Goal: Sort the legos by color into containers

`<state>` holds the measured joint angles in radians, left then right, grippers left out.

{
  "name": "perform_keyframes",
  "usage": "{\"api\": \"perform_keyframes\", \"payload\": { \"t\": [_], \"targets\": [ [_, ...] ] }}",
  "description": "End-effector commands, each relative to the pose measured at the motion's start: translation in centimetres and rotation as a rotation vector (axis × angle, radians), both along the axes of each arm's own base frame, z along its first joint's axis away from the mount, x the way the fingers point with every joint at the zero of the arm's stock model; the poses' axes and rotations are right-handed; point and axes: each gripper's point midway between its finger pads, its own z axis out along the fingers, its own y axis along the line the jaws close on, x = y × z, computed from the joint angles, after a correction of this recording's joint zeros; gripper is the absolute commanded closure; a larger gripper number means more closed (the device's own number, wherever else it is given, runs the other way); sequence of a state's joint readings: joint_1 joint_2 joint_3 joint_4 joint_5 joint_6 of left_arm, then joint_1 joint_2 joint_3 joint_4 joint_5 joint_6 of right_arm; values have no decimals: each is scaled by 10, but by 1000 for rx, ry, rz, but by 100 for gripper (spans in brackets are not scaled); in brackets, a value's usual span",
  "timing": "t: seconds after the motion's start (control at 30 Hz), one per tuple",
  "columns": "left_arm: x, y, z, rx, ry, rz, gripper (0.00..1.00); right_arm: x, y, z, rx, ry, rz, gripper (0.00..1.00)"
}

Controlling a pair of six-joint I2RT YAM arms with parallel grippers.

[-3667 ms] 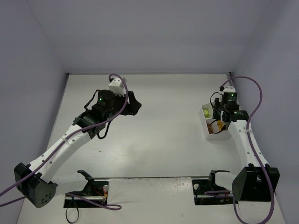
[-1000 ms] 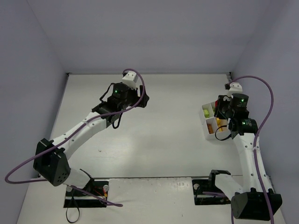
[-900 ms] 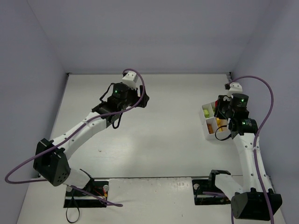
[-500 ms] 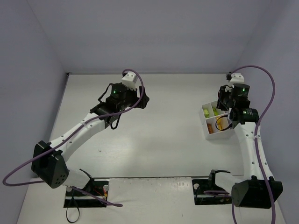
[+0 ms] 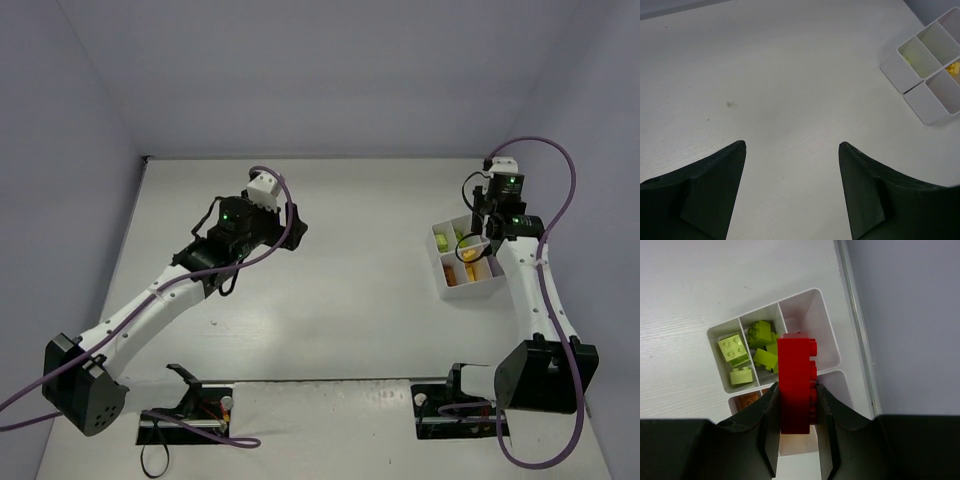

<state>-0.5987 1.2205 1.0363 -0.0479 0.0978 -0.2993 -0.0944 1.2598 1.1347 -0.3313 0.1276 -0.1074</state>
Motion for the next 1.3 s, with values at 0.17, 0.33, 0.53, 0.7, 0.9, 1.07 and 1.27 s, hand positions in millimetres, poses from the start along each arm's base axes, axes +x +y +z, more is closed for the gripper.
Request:
{"api": "perform_keyframes", "payload": {
  "t": [0.17,0.33,0.53,0.7,0.9,1.07,1.27],
  "targets": [
    [-3,4,24,-17,-113,-33,32,17,-28,-11,-60,12,-81,98],
    [-3,6,23,-11,-134,-26,32,26,-38,-22,-72,39,-101,95],
    [-6,12,23,0,-139,-16,32,38,-37,-32,-60,65,-83,90],
    [-8,15,24,5,-140,-8,32,37,-40,-44,-57,82,-97,79],
    [-8,14,24,-3,-137,-11,32,35,-45,-44,-65,79,-129,59],
    [-9,13,26,-10,-136,-12,32,33,-47,-39,-67,62,-147,44],
    [-12,15,29,-19,-130,-9,32,36,-29,-9,7,-42,-83,44]
  ]
}}
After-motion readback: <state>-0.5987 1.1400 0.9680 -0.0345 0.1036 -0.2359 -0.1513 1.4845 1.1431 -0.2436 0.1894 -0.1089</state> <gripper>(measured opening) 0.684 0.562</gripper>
